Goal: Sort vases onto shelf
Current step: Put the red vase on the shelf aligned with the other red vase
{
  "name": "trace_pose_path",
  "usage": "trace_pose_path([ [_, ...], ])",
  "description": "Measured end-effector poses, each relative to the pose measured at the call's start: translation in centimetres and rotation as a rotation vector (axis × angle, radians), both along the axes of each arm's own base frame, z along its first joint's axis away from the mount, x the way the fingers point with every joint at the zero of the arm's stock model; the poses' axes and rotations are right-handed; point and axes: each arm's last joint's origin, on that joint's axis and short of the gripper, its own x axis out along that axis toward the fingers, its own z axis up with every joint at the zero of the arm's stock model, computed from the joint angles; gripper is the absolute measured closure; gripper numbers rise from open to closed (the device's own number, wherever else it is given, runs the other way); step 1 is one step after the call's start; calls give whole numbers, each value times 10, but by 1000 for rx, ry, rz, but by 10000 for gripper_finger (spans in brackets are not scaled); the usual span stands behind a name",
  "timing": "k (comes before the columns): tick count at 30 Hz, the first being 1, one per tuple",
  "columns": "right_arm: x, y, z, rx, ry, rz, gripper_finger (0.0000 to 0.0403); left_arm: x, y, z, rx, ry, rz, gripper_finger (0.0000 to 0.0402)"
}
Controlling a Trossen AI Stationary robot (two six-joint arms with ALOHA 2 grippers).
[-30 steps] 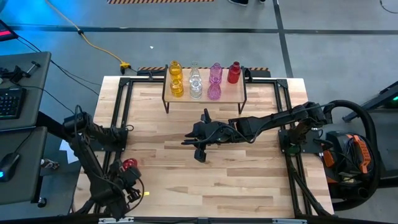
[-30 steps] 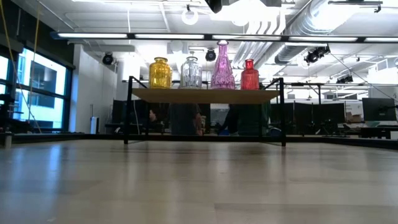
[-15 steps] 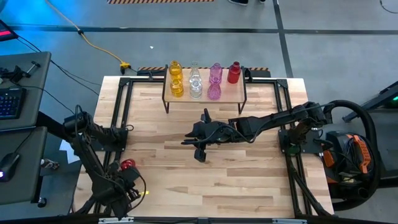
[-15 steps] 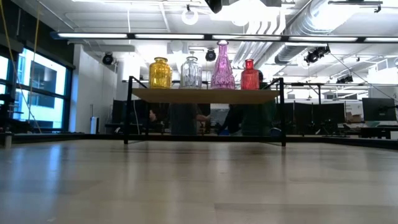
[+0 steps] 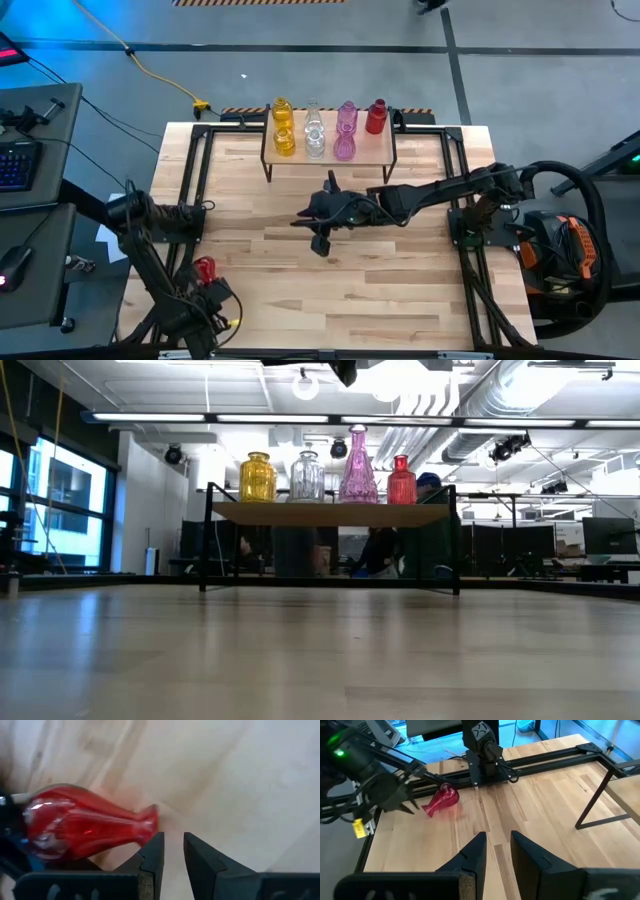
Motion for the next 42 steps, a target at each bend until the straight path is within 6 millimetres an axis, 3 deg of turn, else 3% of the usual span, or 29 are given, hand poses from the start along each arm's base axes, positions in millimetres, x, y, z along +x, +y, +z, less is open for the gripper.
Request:
trace_pose_path([
  [7,0,0,0,-1,6,0,331,3,-7,5,101,62,-19,352],
  [25,0,0,-1,-30,8,-3,331,3,-8,5,92,38,42,344],
  [32,0,-1,-1,-34,8,-1,331,16,2,5,34,217,43,343],
  [37,0,-3,-1,-32,8,-7,331,27,9,5,37,223,18,343],
  [42,1,-9,-1,-15,5,-40,331,32,13,6,52,214,101,334],
])
